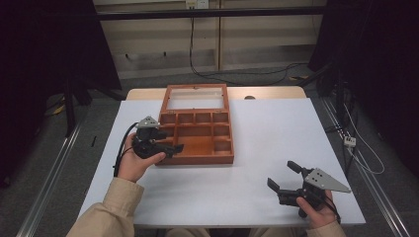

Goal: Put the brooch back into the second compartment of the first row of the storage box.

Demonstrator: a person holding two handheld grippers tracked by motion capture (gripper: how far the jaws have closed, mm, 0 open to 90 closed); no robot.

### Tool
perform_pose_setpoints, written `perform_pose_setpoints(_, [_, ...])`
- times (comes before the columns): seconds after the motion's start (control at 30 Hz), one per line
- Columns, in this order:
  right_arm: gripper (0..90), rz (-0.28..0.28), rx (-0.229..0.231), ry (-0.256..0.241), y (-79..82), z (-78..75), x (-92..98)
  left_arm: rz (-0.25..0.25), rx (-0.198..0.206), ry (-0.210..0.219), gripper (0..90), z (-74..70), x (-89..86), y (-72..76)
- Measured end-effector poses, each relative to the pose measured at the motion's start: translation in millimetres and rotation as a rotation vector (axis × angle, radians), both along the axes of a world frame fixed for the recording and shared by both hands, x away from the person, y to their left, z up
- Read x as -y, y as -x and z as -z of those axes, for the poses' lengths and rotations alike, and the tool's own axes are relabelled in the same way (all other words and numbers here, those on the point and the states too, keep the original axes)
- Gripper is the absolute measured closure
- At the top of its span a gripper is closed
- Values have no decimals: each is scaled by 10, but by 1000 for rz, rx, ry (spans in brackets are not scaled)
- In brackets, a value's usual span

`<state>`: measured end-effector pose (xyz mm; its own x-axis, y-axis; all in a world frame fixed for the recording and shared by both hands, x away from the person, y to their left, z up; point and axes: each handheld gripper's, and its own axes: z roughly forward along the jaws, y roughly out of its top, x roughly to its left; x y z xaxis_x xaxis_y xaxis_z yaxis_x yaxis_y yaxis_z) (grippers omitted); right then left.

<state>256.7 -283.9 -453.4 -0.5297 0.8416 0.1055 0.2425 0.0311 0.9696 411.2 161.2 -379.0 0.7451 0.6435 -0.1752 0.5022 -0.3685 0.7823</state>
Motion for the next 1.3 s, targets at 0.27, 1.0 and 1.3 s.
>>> perform_pose_setpoints(0.27, [46,-1,0,-2,2,-1,-9,-5,0,4,137,85,-130,115])
perform_pose_setpoints(1.0, [47,-1,-1,-1,4,0,-14,-20,21,25,117,269,-362,354])
perform_pose_setpoints(1.3, [47,-5,-2,4,5,0,-19,-24,20,24,114,367,-416,435])
